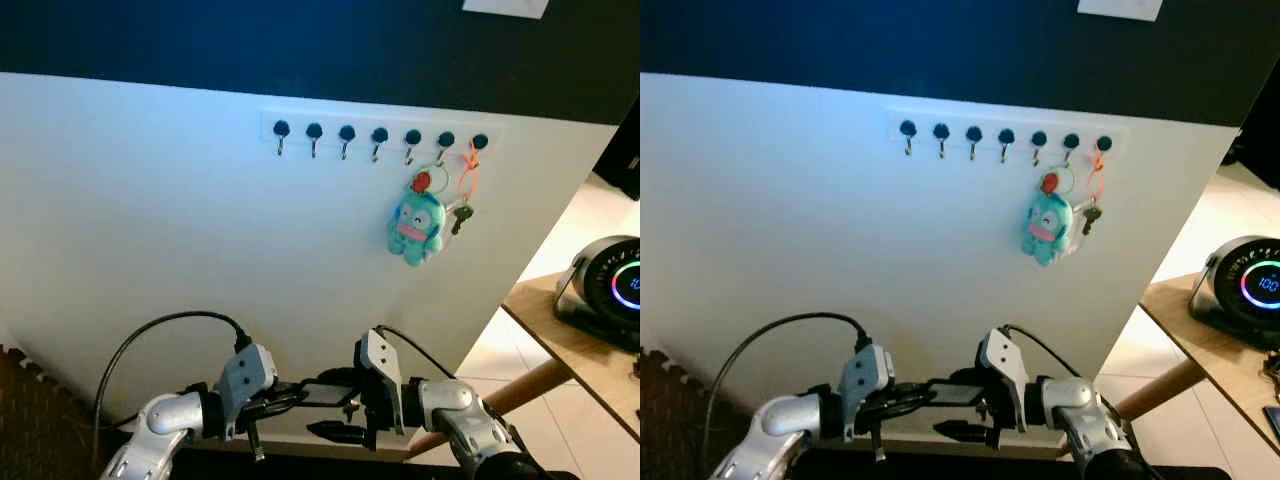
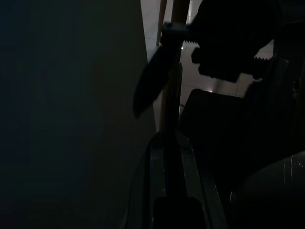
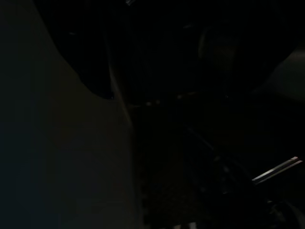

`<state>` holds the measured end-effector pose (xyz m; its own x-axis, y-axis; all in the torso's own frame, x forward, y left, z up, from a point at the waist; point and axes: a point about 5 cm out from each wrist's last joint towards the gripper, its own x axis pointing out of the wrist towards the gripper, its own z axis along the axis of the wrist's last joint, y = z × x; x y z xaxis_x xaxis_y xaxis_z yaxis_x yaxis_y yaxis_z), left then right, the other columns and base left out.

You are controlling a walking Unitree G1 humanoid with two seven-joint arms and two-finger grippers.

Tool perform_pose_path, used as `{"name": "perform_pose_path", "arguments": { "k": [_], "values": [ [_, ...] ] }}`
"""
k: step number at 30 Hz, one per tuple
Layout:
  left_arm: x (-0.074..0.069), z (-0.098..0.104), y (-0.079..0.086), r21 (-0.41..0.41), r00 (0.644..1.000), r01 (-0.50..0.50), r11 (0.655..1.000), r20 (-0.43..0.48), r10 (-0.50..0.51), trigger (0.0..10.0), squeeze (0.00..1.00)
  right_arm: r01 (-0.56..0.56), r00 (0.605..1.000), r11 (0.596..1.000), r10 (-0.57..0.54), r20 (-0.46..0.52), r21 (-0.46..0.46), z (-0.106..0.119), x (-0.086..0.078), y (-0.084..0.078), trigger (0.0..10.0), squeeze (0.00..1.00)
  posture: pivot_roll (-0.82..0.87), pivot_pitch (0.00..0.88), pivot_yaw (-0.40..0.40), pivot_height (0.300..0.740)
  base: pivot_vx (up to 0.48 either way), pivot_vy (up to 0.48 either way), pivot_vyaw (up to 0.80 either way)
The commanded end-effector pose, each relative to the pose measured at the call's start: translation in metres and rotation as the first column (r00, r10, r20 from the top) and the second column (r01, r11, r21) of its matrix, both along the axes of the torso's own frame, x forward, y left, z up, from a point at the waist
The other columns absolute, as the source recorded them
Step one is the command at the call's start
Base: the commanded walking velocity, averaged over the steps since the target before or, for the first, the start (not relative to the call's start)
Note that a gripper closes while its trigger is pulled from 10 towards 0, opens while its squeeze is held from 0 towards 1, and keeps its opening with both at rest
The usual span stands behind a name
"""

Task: Hang keys on a hook

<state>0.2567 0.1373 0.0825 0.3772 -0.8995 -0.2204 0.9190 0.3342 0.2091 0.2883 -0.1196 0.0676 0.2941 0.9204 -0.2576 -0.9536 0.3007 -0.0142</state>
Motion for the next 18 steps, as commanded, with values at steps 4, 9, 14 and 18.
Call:
{"name": "perform_pose_path", "arguments": {
  "k": [4,9,14,18],
  "values": [
    [0.000,-0.004,0.018,0.039,0.999,-0.037,0.999,-0.008,0.038,0.0,0.00,0.232,0.971,0.972,-0.234,0.048,0.041,0.004,0.013,-0.030,10.0,0.00,0.09,0.036,-0.049,0.740,0.000,0.000,0.00],
    [-0.004,-0.008,0.023,0.033,0.997,-0.072,0.997,-0.027,0.073,0.0,0.00,0.459,0.878,0.883,-0.467,0.103,0.093,0.010,0.026,-0.051,10.0,0.00,0.09,0.043,-0.058,0.740,0.000,0.000,0.00],
    [-0.005,-0.009,0.025,-0.031,0.989,-0.146,0.989,-0.043,0.144,0.0,0.00,0.625,0.770,0.771,-0.635,0.068,0.126,0.005,0.029,-0.064,10.0,0.00,0.09,0.055,-0.067,0.740,0.000,0.000,0.00],
    [-0.005,-0.009,0.026,-0.175,0.961,-0.268,0.947,-0.115,0.251,0.0,0.00,0.712,0.697,0.686,-0.716,-0.036,0.150,-0.010,0.024,-0.063,10.0,0.00,0.09,0.060,-0.071,0.740,0.000,0.000,0.00]
  ]
}}
